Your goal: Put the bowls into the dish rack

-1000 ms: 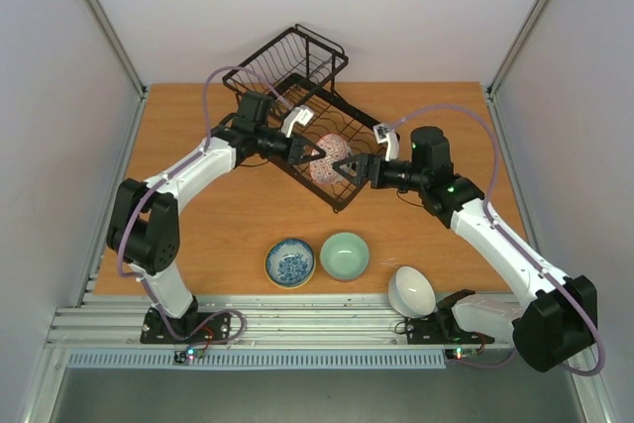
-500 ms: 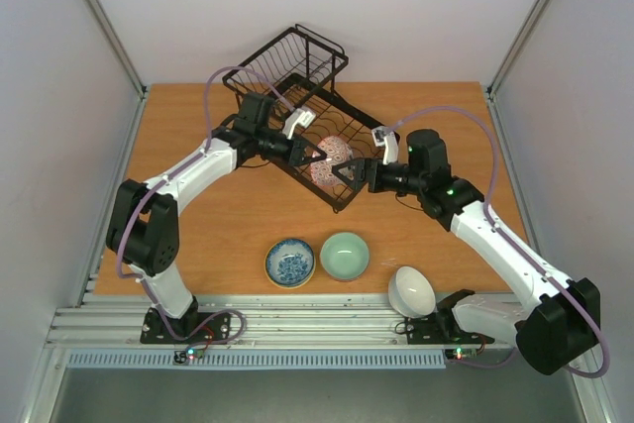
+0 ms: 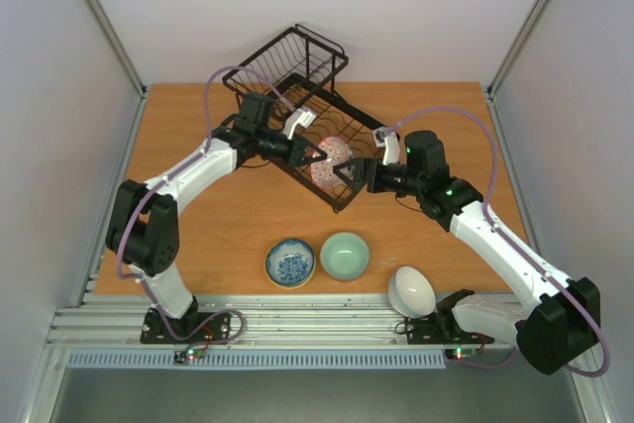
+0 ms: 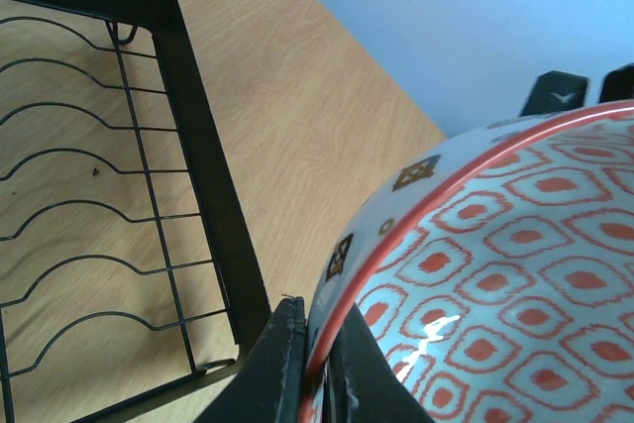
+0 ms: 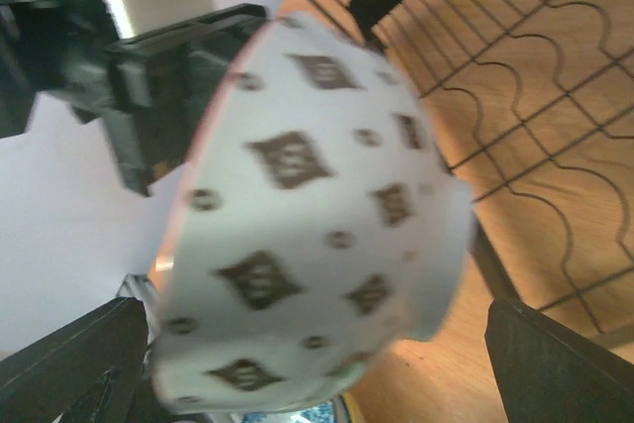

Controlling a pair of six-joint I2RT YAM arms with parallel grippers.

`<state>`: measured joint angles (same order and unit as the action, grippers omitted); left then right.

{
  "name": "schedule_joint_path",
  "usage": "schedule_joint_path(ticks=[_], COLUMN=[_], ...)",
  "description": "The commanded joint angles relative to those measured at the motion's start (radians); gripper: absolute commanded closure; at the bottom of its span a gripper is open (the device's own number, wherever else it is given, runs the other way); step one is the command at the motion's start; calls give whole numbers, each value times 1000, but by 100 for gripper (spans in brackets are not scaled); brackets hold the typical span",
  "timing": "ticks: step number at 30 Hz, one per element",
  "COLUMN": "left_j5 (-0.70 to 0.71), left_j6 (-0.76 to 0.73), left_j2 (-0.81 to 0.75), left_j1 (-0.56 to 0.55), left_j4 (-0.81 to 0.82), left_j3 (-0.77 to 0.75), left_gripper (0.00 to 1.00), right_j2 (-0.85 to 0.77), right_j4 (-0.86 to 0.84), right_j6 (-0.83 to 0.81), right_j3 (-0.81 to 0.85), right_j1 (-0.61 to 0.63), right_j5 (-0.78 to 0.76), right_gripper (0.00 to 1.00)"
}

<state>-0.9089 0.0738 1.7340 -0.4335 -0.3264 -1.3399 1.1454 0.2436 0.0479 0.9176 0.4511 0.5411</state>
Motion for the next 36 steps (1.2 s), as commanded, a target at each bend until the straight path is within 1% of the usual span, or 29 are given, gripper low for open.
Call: schedule_joint_path(ticks=[1, 6, 11, 15, 18, 21, 23, 26, 27, 29, 30, 31, 33, 34, 35, 36], left_j5=[-72, -89, -143, -155, -162, -167, -164, -136, -109, -24, 37, 96, 219, 272, 345, 388], left_j6=[-8, -9, 12, 12, 19, 27, 27, 23, 17, -15, -43, -58, -90, -106, -114, -117], left_j2=[-63, -60, -51, -50, -42, -37, -37, -40, -40, -48, -52, -58, -74, -80, -87, -93], left_j1=[-7, -7, -13, -20, -26, -35, -40, -48, -53, -67, -77, -88, -108, -116, -124, -130], left_j4=[48, 50, 67, 68, 73, 79, 78, 64, 49, -5, -31, -50, -72, -77, -80, -81], left_j3=[-1, 5, 10, 12, 14, 14, 12, 6, -1, -20, -29, -37, -46, -51, -55, -62], left_gripper=[99, 100, 99, 100, 99, 100, 100, 100, 100, 99, 96, 86, 58, 51, 46, 42], right_j2=[-19, -33, 10, 30, 33, 36, 30, 20, 21, 29, 37, 49, 91, 120, 149, 186], right_j4=[55, 67, -6, -88, -131, -136, -132, -76, -32, 70, 121, 175, 263, 296, 324, 352], right_j6=[-1, -7, 9, 33, 37, 33, 31, 2, -19, -97, -143, -175, -237, -262, -287, -308], right_j3=[-5, -9, -3, -20, -30, -27, -24, -1, 21, 78, 109, 143, 232, 270, 312, 355], right_j1=[0, 1, 1, 1, 1, 1, 1, 1, 1, 2, 1, 1, 1, -3, -11, -18], right_j5=[-67, -84, -50, 7, 41, 58, 64, 40, 15, -41, -83, -129, -237, -277, -304, -329], right_gripper=[6, 5, 6, 11, 24, 44, 62, 96, 98, 99, 99, 99, 99, 99, 99, 99])
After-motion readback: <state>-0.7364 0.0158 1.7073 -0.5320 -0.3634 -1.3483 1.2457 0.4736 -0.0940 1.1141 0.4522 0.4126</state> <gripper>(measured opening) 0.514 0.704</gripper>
